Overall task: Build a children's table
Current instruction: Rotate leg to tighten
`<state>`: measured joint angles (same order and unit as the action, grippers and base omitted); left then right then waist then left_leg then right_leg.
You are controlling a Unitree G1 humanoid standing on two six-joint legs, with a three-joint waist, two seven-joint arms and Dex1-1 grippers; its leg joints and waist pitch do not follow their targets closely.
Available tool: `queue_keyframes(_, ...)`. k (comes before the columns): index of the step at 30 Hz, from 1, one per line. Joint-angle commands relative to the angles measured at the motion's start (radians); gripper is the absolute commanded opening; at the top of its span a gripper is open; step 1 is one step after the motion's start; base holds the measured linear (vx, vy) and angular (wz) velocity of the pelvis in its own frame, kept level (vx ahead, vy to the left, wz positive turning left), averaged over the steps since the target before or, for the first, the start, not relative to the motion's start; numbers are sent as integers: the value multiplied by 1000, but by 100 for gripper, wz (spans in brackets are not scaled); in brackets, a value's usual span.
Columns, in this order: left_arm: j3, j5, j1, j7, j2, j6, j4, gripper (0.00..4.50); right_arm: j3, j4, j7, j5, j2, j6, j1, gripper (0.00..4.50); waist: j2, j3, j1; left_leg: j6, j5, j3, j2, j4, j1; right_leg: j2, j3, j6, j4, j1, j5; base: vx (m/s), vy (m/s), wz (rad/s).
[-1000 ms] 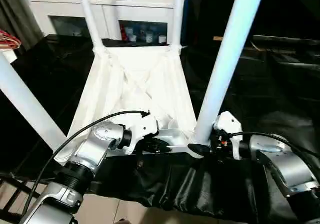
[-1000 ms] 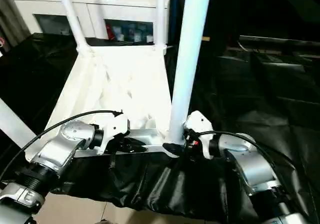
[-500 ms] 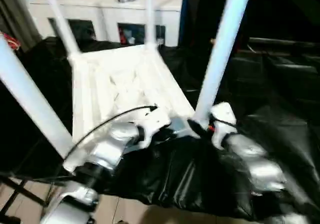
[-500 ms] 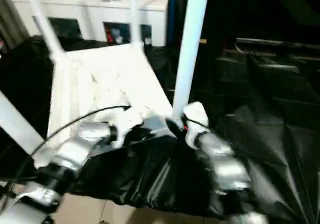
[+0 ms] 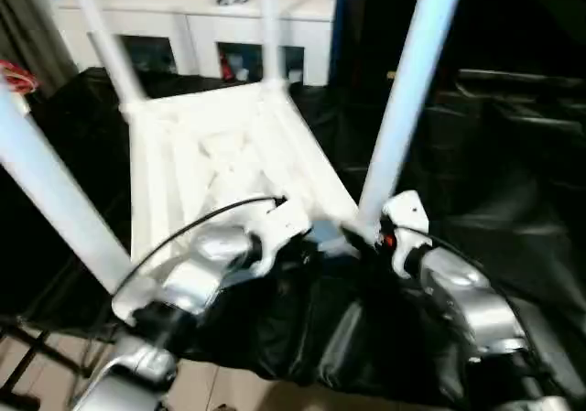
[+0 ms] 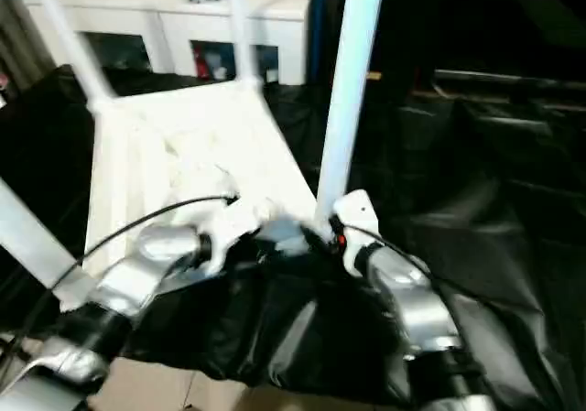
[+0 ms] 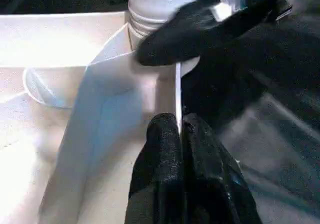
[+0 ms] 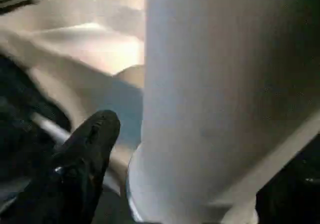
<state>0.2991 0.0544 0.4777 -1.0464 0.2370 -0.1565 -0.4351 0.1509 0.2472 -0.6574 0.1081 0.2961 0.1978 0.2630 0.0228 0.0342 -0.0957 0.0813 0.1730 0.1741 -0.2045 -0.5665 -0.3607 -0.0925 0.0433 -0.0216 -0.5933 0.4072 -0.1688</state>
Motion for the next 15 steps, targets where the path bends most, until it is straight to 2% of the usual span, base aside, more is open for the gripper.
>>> queue_keyframes(1,44,-72,-9,-107,-26,36,49,0,60,-19,-97,12,12,-5,-6,386,-21,-52,-4,-49,252,3,-13,64,-6,-34,-26,174,72,-44,-270,0,0,0)
queue_keyframes(5,35,-100,-12,-211,33,35,64,0,62,-69,-299,63,113,-23,-26,386,-21,-52,-10,-64,242,5,-17,60,-2,-36,-28,195,69,-42,-243,0,0,0)
queue_keyframes(6,35,-102,-12,-223,42,38,62,0,66,-74,-329,70,129,-25,-28,386,-22,-54,-13,-68,234,4,-16,58,-3,-35,-27,202,65,-46,-229,0,0,0)
queue_keyframes(8,39,-107,-7,-269,72,55,53,0,81,-88,-425,92,181,-23,-32,386,-21,-52,-20,-73,242,6,-19,57,0,-35,-27,213,64,-43,-221,0,0,0)
queue_keyframes(9,40,-112,-7,-285,82,58,53,0,82,-90,-451,101,194,-25,-32,386,-23,-52,-22,-74,244,7,-20,57,1,-35,-27,214,65,-42,-224,0,0,0)
queue_keyframes(10,42,-117,-7,-304,93,61,54,0,81,-91,-476,114,204,-22,-29,359,-25,-52,-25,-73,246,8,-21,57,2,-35,-28,218,63,-41,-223,0,0,0)
queue_keyframes(15,62,-108,-7,-364,133,81,57,0,75,-85,-537,139,224,-30,-18,334,-25,-50,-34,-61,255,7,-22,60,-1,-40,-28,211,65,-42,-263,0,0,0)
